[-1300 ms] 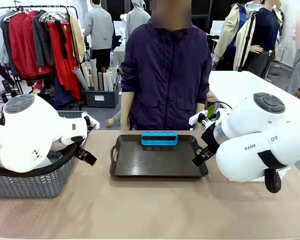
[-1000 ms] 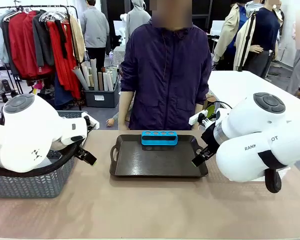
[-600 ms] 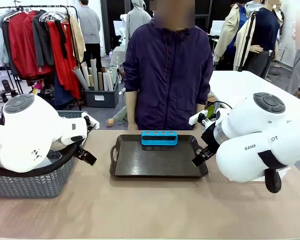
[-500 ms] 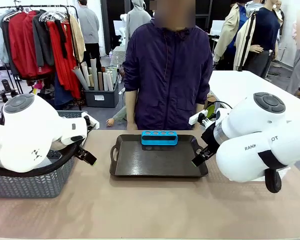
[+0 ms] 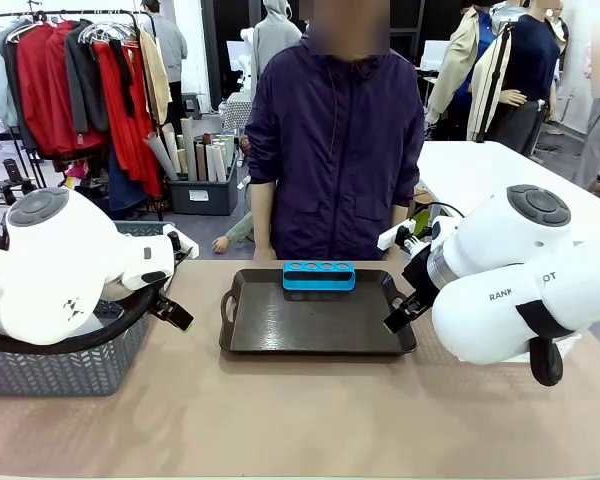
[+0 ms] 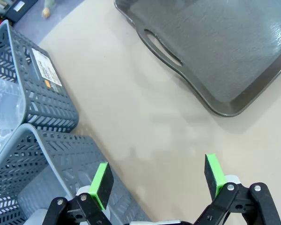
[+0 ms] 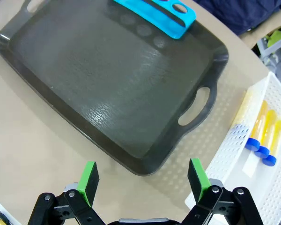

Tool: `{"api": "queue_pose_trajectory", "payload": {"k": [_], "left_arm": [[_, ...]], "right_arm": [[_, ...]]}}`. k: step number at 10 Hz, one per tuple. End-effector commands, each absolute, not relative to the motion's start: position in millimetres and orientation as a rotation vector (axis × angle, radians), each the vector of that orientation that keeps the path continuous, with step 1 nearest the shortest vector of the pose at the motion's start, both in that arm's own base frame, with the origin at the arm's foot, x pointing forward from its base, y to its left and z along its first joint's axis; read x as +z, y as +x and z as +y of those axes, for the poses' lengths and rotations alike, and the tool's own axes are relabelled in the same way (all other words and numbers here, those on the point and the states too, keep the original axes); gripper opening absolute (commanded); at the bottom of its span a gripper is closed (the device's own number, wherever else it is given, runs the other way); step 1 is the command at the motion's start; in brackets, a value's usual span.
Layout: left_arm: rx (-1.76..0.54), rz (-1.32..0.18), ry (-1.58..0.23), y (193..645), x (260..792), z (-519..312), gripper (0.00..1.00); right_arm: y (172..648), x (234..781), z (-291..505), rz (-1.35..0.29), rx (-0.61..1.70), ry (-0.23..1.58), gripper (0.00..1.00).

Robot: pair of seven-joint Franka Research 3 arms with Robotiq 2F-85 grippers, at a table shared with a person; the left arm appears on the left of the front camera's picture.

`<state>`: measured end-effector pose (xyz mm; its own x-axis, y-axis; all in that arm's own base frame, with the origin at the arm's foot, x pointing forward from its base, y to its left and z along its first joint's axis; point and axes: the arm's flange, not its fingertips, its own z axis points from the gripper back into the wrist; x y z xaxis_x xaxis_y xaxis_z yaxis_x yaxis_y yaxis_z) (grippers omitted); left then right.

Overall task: Prepare the laboratory tools.
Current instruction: Pick up one Large Measuring Cup and place it on the Handle tray.

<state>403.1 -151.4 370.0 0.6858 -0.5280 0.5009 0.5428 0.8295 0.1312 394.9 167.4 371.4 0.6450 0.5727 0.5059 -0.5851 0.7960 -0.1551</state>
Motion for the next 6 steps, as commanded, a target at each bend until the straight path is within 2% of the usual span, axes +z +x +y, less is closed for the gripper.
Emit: {"api": "queue_pose_trajectory", "payload": {"k": [1, 6], "left_arm": [[-0.600, -0.552, -0.029, 403.1, 370.1, -151.4, 1.00], [-0.600, -0.552, -0.029, 403.1, 370.1, -151.4, 1.00]], "right_arm": [[394.9, 371.4, 167.4, -0.568, 0.659, 0.024, 1.00], [394.9, 371.4, 167.4, -0.568, 0.659, 0.023, 1.00]]}}
